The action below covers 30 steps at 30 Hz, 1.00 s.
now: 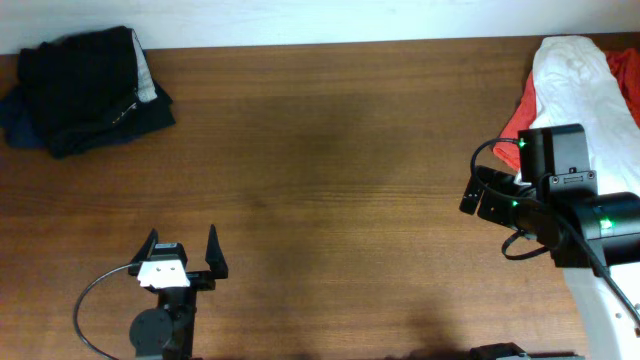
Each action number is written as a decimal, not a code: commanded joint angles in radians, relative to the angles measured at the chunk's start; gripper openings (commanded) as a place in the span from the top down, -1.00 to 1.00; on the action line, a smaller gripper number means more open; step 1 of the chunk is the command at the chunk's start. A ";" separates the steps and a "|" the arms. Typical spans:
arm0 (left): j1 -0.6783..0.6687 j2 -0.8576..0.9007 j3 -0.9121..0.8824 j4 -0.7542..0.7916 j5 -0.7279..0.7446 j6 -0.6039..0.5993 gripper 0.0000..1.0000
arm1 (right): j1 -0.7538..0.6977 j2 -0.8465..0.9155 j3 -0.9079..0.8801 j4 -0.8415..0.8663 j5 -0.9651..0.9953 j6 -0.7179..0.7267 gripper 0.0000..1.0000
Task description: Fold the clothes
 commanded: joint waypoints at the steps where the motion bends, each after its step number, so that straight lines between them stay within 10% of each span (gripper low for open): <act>1: 0.005 -0.004 -0.002 -0.008 0.000 -0.006 -0.98 | -0.004 -0.002 0.000 0.003 0.005 0.009 -0.97; 9: 0.005 -0.004 -0.002 -0.008 0.000 -0.006 -0.98 | -0.003 -0.120 -0.031 0.011 0.058 -0.010 -0.97; 30: 0.005 -0.004 -0.002 -0.008 0.000 -0.006 -0.98 | -0.080 -1.038 -1.266 1.222 -0.034 -0.079 -0.97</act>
